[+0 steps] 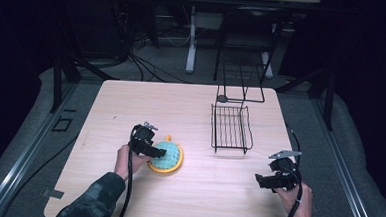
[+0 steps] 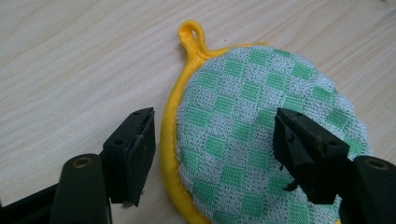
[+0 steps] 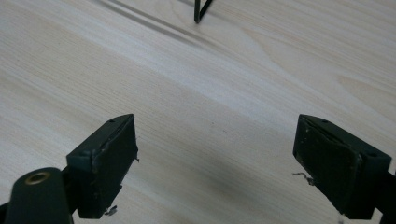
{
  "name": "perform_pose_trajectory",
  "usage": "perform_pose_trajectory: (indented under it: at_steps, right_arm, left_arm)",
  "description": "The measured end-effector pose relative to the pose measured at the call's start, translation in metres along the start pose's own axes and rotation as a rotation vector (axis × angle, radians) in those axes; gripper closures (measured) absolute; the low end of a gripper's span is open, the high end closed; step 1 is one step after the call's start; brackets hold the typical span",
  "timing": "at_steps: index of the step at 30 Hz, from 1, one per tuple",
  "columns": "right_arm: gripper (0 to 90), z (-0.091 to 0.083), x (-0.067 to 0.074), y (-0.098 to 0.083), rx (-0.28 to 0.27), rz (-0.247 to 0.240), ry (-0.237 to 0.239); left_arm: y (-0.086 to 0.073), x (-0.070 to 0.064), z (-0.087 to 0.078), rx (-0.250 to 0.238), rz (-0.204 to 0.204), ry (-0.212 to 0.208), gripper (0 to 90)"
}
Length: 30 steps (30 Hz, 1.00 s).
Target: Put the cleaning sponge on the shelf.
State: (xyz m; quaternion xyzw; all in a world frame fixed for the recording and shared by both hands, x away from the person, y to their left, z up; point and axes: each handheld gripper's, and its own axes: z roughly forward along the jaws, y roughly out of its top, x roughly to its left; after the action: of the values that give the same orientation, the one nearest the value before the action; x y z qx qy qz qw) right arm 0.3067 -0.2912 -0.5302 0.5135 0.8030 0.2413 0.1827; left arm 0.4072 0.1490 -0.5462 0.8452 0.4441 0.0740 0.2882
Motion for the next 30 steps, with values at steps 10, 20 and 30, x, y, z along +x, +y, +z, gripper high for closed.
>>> perform_pose_trajectory:
  at_steps: [10,20,30]
  right_arm:
    - [13.2,-0.0005,-0.001,0.0002,-0.001,0.01,-0.007]
    - [14.2,-0.0012,-0.0002,0.0007,-0.002,0.01,-0.009]
    - [14.2,-0.0012,0.0008,0.001,-0.004,0.002,-0.011]
  left_arm:
    - [-0.0011,-0.0035,-0.0009,-0.007,0.015,-0.002,47.4]
    - [-0.0034,-0.0041,-0.0015,-0.018,0.004,0.024,62.2]
    - [-0.0038,-0.0029,-0.0016,-0.03,-0.006,0.048,78.1]
